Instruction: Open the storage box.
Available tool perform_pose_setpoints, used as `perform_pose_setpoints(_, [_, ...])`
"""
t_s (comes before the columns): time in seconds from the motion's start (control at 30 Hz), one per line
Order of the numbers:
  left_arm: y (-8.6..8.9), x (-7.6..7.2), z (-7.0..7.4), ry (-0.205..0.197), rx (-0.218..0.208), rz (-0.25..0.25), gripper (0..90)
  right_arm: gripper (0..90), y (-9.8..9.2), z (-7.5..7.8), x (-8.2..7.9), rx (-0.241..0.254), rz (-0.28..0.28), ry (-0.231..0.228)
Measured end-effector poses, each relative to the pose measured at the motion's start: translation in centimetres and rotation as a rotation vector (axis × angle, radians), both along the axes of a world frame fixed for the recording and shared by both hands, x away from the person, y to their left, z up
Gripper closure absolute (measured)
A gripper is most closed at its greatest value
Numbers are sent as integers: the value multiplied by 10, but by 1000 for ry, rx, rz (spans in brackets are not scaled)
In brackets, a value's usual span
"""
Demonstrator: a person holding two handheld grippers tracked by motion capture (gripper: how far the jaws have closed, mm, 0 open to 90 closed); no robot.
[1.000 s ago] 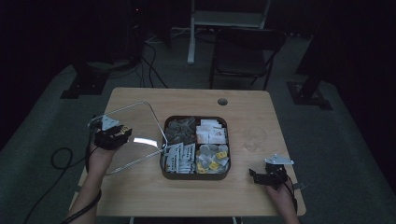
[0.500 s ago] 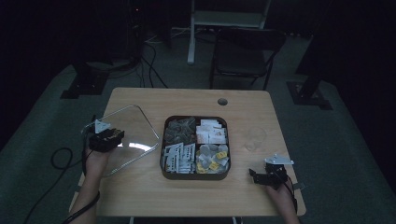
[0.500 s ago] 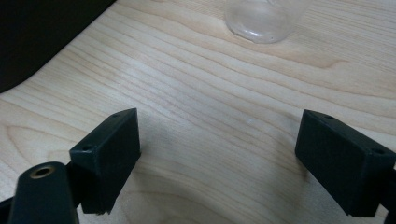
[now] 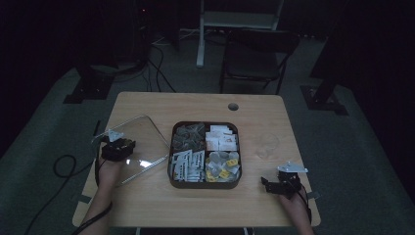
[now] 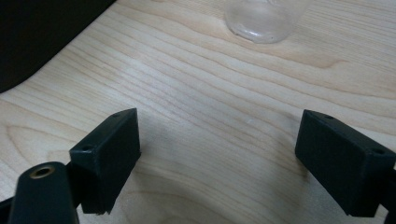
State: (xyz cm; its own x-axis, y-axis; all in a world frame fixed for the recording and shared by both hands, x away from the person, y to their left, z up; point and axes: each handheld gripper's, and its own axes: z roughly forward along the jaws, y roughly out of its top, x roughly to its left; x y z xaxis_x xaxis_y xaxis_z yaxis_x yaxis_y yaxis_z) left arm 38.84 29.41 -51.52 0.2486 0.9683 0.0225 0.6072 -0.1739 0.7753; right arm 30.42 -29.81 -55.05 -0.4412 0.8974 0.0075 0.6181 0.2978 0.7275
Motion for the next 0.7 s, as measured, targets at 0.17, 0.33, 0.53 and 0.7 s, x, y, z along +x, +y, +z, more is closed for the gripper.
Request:
perform_pose_setpoints(0.17, [0, 3, -5, 5, -10, 14, 596, 136, 0, 0, 0, 0, 0, 0])
perform_pose_setpoints(0.33, [-1, 5, -9, 17, -10, 18, 596, 136, 0, 0, 0, 0, 0, 0])
perform_pose_setpoints(0.53, [-3, 6, -13, 20, 10, 20, 595, 136, 0, 0, 0, 0, 0, 1])
perform_pose_setpoints(0.7, [-3, 6, -20, 22, 13, 14, 594, 132, 1, 0, -1, -2, -10, 1])
